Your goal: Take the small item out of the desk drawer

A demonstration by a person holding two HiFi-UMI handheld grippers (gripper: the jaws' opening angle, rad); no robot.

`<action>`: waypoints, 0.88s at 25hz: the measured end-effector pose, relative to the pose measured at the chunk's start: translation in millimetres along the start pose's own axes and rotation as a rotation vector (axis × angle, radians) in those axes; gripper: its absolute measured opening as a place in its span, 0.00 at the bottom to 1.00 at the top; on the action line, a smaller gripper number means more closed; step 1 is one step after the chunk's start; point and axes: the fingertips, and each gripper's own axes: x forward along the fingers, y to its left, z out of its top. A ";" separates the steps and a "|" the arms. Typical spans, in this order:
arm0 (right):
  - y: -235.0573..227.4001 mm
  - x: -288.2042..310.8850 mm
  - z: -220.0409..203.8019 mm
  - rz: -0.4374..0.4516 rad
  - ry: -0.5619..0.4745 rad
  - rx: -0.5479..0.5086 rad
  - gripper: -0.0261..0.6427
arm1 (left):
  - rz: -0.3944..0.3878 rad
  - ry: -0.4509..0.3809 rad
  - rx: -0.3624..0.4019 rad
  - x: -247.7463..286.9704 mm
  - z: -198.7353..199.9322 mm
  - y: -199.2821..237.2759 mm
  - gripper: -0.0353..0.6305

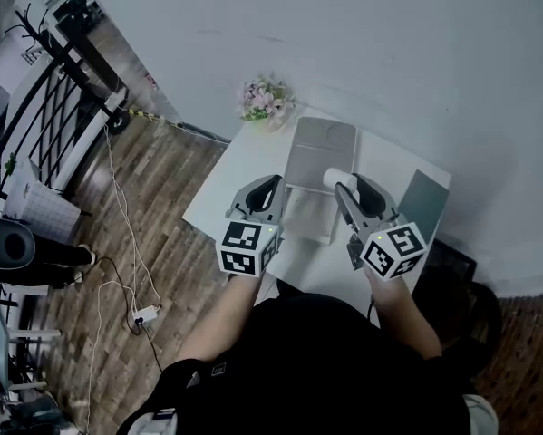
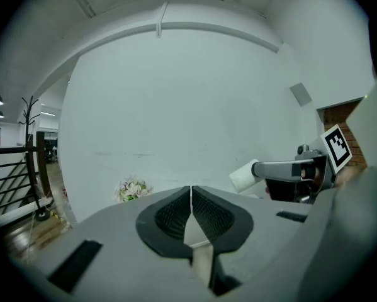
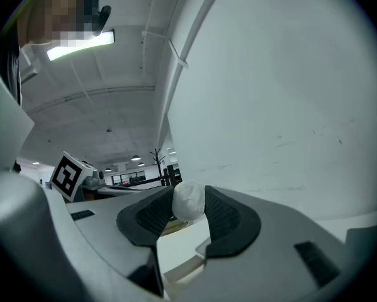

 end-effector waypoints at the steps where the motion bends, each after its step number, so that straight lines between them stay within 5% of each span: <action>1: 2.5 1.9 0.6 -0.003 -0.006 -0.005 0.27 | 0.000 0.008 -0.002 -0.7 -4.0 -0.3 0.08; 22: -9.8 5.8 -7.4 -0.045 0.035 -0.027 0.27 | 0.022 0.017 -0.058 -8.1 -15.6 28.3 0.08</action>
